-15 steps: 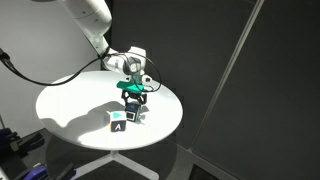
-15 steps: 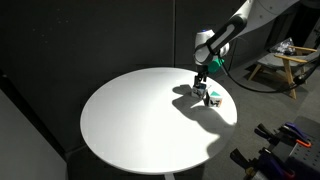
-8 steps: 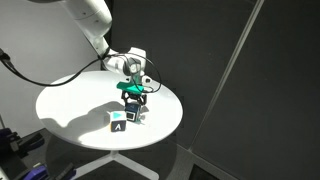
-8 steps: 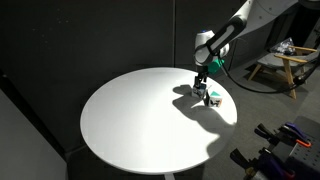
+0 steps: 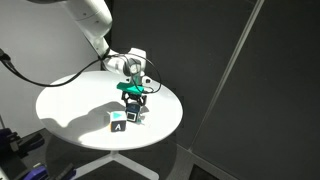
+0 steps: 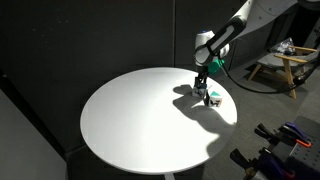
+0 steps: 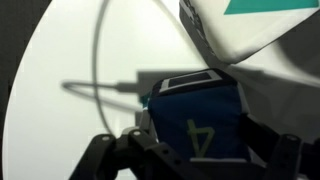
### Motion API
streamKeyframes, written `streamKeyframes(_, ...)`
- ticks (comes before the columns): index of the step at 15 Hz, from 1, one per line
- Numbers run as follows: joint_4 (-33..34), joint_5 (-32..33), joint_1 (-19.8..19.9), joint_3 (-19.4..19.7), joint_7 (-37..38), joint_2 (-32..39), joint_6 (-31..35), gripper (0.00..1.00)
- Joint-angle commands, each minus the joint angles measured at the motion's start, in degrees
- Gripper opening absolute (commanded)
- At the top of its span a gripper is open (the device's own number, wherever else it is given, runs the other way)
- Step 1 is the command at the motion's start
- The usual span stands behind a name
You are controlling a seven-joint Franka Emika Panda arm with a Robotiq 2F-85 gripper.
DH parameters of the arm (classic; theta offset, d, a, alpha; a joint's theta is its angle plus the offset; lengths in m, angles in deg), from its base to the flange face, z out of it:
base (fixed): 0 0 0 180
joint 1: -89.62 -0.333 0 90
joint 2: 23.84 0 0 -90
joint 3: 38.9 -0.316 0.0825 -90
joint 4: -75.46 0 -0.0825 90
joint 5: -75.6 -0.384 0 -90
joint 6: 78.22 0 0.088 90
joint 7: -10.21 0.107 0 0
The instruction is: Move the block to the left forward
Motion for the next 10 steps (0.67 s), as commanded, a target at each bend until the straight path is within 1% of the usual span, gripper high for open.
streamKeyframes(1, 1.10, 1.22, -0.60, 0.97, 1.85, 1.12, 0.62, 0.56)
streamKeyframes(5, 0.69, 1.59, -1.21, 1.51, 2.90, 0.43, 0.47, 0.29)
streamKeyframes(8, 0.10, 1.29, -2.29, 2.48, 5.79, -1.10, -0.17, 0.08)
streamKeyframes(10, -0.27, 0.78, -3.04, 3.05, 8.77, -2.22, -0.93, 0.01)
